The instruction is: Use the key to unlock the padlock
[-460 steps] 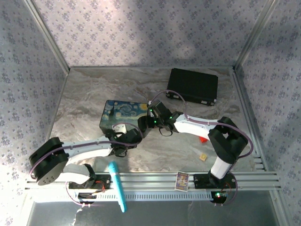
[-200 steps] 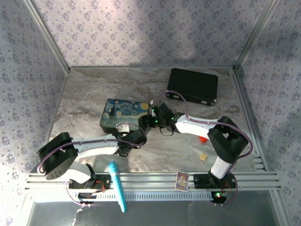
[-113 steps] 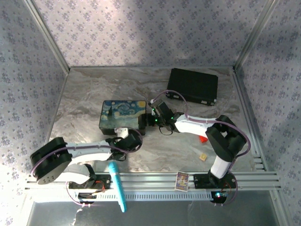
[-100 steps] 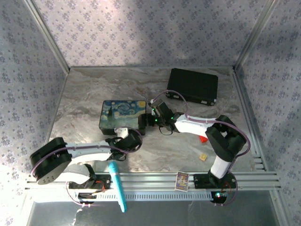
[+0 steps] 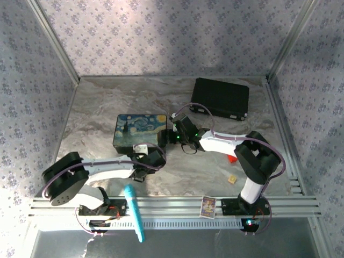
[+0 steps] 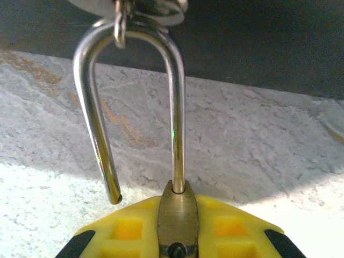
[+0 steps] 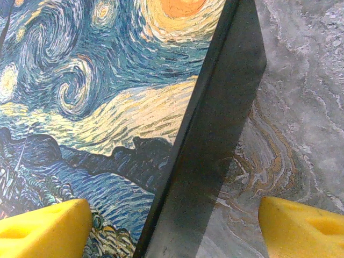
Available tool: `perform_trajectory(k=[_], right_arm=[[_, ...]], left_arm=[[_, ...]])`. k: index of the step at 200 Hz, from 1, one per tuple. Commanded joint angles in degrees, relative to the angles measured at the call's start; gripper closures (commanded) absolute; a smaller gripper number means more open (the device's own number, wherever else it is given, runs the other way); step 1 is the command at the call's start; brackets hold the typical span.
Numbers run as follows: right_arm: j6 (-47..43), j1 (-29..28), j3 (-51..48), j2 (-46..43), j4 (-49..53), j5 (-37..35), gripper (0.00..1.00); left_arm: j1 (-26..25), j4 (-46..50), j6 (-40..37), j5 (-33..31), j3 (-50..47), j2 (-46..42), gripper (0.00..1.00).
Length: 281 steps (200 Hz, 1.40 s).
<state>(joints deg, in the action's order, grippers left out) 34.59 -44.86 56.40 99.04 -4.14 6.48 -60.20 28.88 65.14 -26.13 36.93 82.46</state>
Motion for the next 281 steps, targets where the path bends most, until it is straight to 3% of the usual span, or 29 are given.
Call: perform_trajectory(k=[1,42,98,162,252,266,281], right_arm=[[-0.7,-0.1,-3.0,4.3,11.4,-2.9,0.18],[-0.7,0.0,-3.0,4.0,11.6,-3.2,0.18],[-0.2,-0.1,-3.4,4.1,11.1,-3.1,0.18],[0.1,-0.1,-4.2,3.8,10.9,-3.1,0.17],[-3.1,0.1,1.5,2.4,15.7,-4.5,0.12],[-4.7,0.2,3.1,1.2,16.8,-5.3,0.09],[-6.0,0.1,4.2,-0.8,17.4,-6.5,0.03]], left_arm=[[-0.4,13.9,0.9,-1.9,1.7,3.9,0.86],[-2.7,10.3,-0.1,-2.0,3.9,8.7,0.8],[-5.8,15.4,0.8,-5.2,11.0,15.8,0.75],[-7.5,13.3,0.9,-2.9,12.3,15.5,0.68],[-7.8,14.6,-2.1,-5.1,12.5,-0.1,0.29],[-6.9,14.6,-3.0,-4.5,11.9,-4.6,0.18],[-5.2,12.9,-4.8,-3.0,10.2,-10.9,0.0]])
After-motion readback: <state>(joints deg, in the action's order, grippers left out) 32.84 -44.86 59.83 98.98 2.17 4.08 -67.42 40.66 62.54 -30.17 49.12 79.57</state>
